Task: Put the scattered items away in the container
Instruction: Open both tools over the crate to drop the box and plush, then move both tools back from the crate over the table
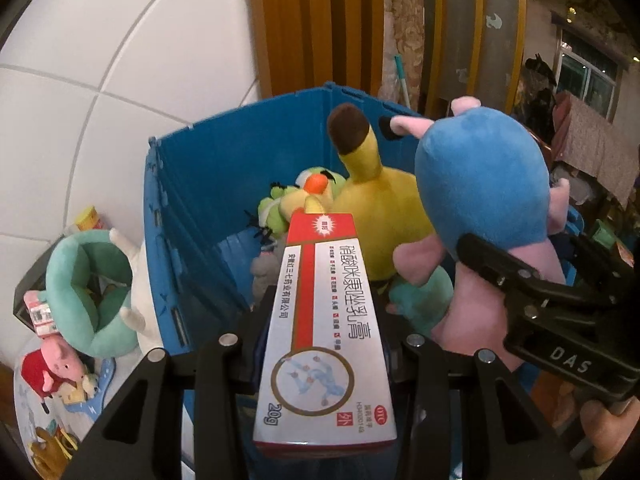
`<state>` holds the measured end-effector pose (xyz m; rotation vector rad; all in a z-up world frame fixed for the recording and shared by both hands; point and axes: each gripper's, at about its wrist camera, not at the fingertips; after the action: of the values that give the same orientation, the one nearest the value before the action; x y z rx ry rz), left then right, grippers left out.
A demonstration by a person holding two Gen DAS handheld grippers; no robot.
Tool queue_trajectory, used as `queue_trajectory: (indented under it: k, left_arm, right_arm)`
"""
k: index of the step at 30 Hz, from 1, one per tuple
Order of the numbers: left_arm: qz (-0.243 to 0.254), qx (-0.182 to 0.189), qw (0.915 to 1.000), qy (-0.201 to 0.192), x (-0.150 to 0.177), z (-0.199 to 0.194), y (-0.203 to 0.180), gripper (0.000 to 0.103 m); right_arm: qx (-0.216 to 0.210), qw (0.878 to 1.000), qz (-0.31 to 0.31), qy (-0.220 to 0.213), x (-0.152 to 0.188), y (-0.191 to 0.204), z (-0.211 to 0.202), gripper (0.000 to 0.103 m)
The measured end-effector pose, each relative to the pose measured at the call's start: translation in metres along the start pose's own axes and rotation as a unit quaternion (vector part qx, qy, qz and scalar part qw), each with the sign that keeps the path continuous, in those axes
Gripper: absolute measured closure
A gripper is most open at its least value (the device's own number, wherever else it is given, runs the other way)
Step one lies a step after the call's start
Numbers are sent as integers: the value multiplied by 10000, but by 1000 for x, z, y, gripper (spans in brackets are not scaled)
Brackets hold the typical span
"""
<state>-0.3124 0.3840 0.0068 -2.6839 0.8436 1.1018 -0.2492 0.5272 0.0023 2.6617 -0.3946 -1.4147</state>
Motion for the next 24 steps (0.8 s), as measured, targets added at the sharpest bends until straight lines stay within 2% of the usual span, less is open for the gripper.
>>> queue_trajectory:
  k: [1, 3, 4, 6, 10, 12, 18, 24]
  left_arm:
    - [4, -12, 10000, -29, 0, 0, 0, 47]
    - [32, -73, 9999, -148, 2, -4, -1, 26]
    - [61, -109, 9997, -196, 3, -6, -1, 23]
    - [89, -115, 9996, -246, 5, -10, 0, 23]
    - [58, -97, 9996, -264, 8, -14, 3, 23]
    - [28, -114, 9996, -256, 11, -16, 5, 23]
    - [-111, -137, 9994, -291, 22, -28, 16, 23]
    - [-312, -292, 9985, -338, 40, -42, 39, 23]
  right_arm:
    - [7, 10000, 7, -29, 1, 0, -2, 24]
    - [3, 10000, 37, -85, 3, 1, -8, 22]
    - [0, 9999, 53, -113, 4, 1, -11, 21]
    - [34, 9998, 99, -177, 5, -1, -16, 15]
    - [63, 9997, 127, -216, 4, -4, -21, 13]
    - [83, 9996, 129, -234, 4, -4, -23, 5]
    - [72, 9995, 118, -285, 7, 0, -31, 0]
    - [-33, 9996, 94, -258, 14, 18, -34, 0]
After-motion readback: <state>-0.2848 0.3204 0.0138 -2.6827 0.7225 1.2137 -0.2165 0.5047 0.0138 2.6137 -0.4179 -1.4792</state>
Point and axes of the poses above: each gripper's, at about its wrist camera, not at the fingertips, and z roughly the way its jaws point, y to its left, x to its underside, and after that the axes turned 6 degrees about -x, right-handed
